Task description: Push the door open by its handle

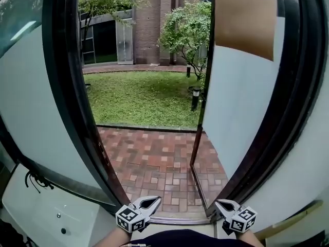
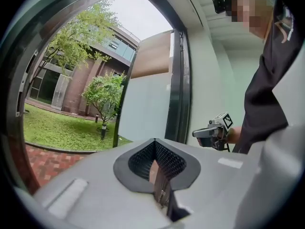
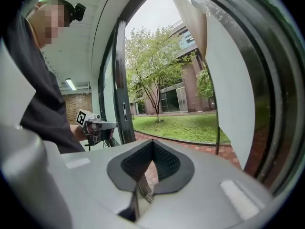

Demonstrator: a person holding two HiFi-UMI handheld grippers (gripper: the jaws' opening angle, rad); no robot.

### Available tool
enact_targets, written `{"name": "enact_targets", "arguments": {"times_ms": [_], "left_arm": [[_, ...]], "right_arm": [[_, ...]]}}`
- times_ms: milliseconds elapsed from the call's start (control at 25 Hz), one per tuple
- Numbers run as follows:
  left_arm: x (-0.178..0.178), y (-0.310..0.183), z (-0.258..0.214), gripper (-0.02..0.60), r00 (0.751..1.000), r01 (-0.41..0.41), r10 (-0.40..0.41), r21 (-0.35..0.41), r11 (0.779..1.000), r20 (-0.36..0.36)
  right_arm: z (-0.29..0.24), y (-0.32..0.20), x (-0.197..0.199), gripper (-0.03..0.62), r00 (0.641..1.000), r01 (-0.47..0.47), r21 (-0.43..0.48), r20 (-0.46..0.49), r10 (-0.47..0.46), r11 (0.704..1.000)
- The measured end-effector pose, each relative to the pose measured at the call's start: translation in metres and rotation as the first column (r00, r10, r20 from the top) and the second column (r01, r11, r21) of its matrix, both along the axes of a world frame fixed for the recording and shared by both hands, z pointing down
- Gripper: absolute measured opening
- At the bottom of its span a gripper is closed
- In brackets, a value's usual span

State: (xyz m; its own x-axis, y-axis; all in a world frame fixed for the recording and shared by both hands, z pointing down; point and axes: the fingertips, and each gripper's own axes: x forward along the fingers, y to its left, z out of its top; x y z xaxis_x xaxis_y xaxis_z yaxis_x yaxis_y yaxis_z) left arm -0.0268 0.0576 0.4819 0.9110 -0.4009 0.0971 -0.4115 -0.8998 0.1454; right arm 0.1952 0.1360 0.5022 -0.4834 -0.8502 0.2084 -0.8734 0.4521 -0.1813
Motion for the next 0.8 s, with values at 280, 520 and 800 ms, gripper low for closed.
{"name": "enact_targets", "arguments": {"times_ms": [280,520,800], "left_arm": [[-0.011,-0.010,0.000,0.003,1.000,0.028,-0.028,-0.007,1.000,0.001],[-0.007,-0.008,-0.003,0.003,1.000,0.000,0.000,0.006,1.000,0.012],[-0.016,-0.011,-0.008,0.003,1.000,0.008,-0.008,0.005,1.000,0.012]], "right_arm": [[-0.006,-0.003,-0.004,0.000,1.000,0.018,0.025,0.003,-0.018,1.000],[-0.008,0.000,0.003,0.000,1.000,-0.011,0.039,0.008,0.011,0.999],[-0.008,0.001,-0.001,0.000,1.000,-0.017,0.034,0.004,0.017,0.999]]}}
